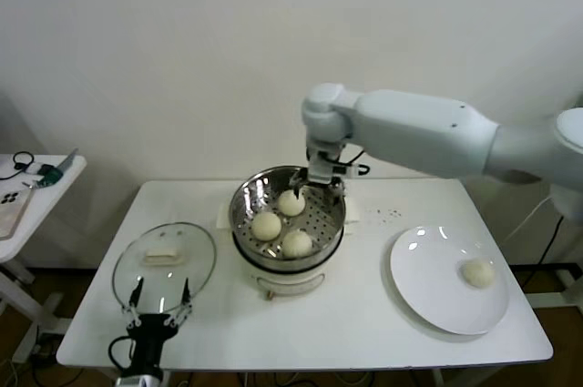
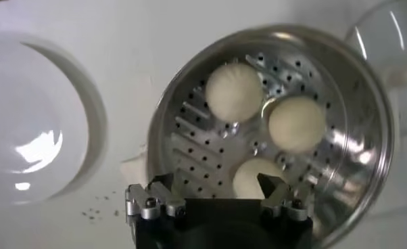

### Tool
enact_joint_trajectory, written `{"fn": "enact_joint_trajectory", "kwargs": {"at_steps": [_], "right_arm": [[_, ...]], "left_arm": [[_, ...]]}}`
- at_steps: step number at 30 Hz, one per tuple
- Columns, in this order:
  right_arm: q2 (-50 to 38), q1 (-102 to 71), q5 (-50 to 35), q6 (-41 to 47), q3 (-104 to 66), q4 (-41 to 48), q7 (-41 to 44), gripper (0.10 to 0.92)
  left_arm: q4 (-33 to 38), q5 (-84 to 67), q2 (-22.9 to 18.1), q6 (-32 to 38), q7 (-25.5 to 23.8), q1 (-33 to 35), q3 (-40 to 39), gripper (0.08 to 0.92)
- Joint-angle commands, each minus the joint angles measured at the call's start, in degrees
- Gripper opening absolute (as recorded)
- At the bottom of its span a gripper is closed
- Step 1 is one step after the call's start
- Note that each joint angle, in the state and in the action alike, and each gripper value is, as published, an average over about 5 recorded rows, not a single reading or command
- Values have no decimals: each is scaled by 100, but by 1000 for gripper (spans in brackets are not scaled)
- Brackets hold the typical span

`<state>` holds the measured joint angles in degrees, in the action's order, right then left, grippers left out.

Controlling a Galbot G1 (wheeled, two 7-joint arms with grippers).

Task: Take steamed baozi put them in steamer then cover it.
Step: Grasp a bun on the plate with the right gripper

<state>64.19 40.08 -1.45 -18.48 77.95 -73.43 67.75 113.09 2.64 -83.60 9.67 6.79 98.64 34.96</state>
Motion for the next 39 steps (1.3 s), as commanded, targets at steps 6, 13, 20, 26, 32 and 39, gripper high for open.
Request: {"fn": "enact_joint_trajectory", "kwargs": {"at_steps": [6, 13, 20, 26, 32, 39], "right_arm": [[-2203, 45, -1589, 2382, 411, 126, -1009, 823], [-2965, -1273, -1135, 2257, -646, 388, -767, 823], [-3383, -2507, -526, 2235, -1778, 673, -555, 823], [-3638, -3628, 25, 2089, -2721, 862, -406, 823], [-3671, -4185, 458, 1917, -3275, 1129, -327, 823], [-3647, -4391, 742, 1833, -3448, 1309, -289, 823]], "left_arm": [[34, -310, 44, 23, -40, -63, 145, 823], [73, -363, 66, -10, -151, -86, 279, 823], [102, -371, 64, 17, -211, -50, 325, 823], [94, -346, 39, 4, -205, -49, 322, 823], [48, -325, 14, -25, -187, -101, 301, 823], [10, -314, -12, -36, -169, -127, 296, 823]]}}
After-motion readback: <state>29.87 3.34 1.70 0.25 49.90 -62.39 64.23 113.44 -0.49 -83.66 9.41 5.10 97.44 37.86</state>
